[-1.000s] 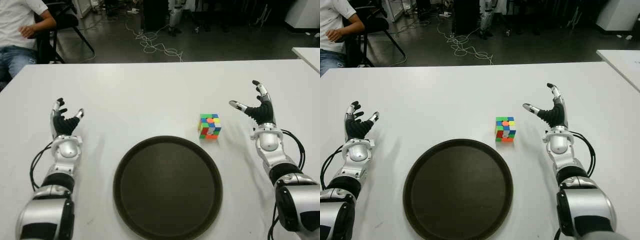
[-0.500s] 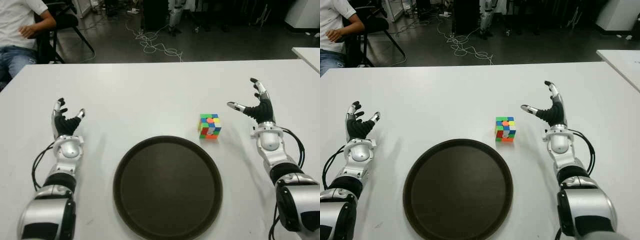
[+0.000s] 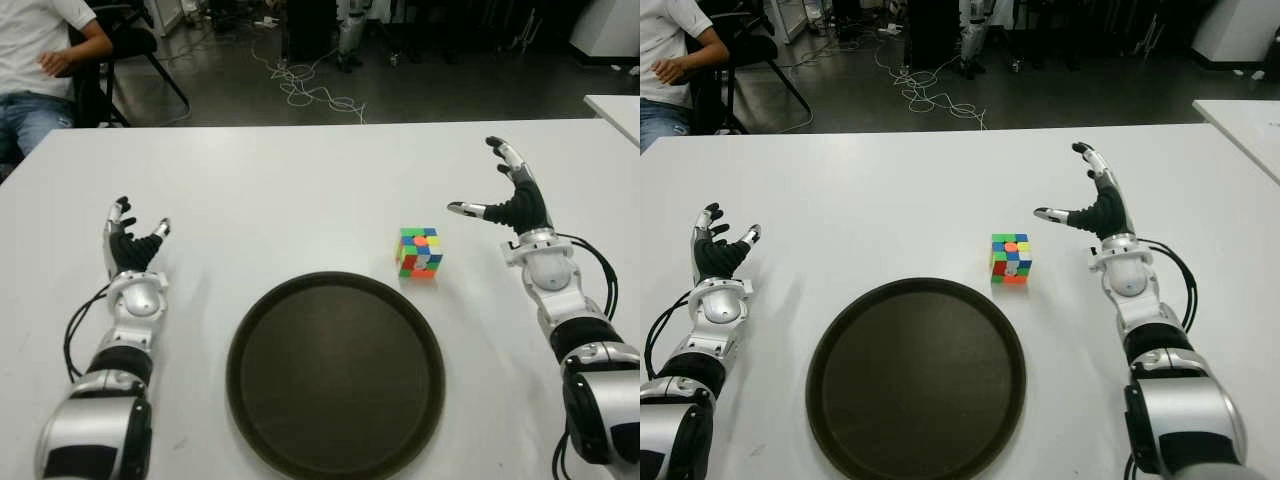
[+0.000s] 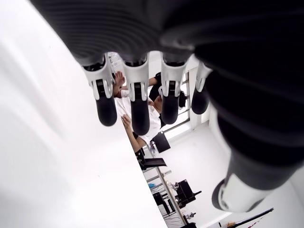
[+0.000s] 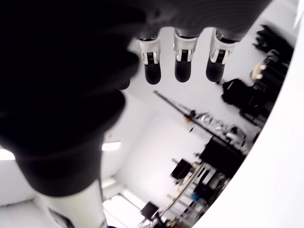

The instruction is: Pick up the Rubik's Cube and put it in the plate

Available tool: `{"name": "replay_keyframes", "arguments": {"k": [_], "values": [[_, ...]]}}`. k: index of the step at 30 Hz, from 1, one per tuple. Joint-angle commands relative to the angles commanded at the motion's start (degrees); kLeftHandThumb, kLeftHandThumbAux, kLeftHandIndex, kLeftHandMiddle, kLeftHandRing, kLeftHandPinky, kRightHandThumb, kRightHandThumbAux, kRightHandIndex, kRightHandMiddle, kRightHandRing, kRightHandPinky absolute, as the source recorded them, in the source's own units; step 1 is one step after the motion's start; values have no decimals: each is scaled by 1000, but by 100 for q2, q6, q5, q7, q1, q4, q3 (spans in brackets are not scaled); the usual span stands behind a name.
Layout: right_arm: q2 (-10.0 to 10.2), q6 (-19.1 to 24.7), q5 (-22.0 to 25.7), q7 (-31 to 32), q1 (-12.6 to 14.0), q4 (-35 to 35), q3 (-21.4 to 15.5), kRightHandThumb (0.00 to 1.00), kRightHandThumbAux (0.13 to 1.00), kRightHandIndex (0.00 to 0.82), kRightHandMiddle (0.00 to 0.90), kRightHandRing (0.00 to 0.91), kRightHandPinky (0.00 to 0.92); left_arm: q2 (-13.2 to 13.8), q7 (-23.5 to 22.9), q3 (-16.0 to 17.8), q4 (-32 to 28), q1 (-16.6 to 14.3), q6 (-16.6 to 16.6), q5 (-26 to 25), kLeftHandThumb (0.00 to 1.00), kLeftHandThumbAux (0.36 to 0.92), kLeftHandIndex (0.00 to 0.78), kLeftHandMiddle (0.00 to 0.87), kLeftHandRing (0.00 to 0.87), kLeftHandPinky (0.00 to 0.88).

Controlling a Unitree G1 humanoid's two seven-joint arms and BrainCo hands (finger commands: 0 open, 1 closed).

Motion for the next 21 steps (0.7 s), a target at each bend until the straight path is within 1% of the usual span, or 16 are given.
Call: {"name": "replay_keyframes", "arguments": {"k": [4,8,12,17,21], "values": [[-104,-34,-21,330,26,-268,90,0,840,0,0,0,0,-21,-12,26,8,-22,18,-25,452,746,100,150,154,172],[-154,-33,-1,547,51,-412,132,0,830,0,0,0,0,-28,-16,33,9,-28,30,-30,446,749,98,147,150,170],[-152,-28,23,728,51,-513,161,0,831,0,0,0,0,-27,-18,34,11,-31,39,-25,439,750,98,145,146,164],[-122,-35,102,1099,-28,-509,199,0,842,0,0,0,0,-12,4,6,13,-27,50,13,430,741,100,140,140,152],[-137,-53,119,1323,-50,-537,231,0,819,0,0,0,0,-8,37,-13,-3,-19,56,46,439,738,102,148,150,173]]}}
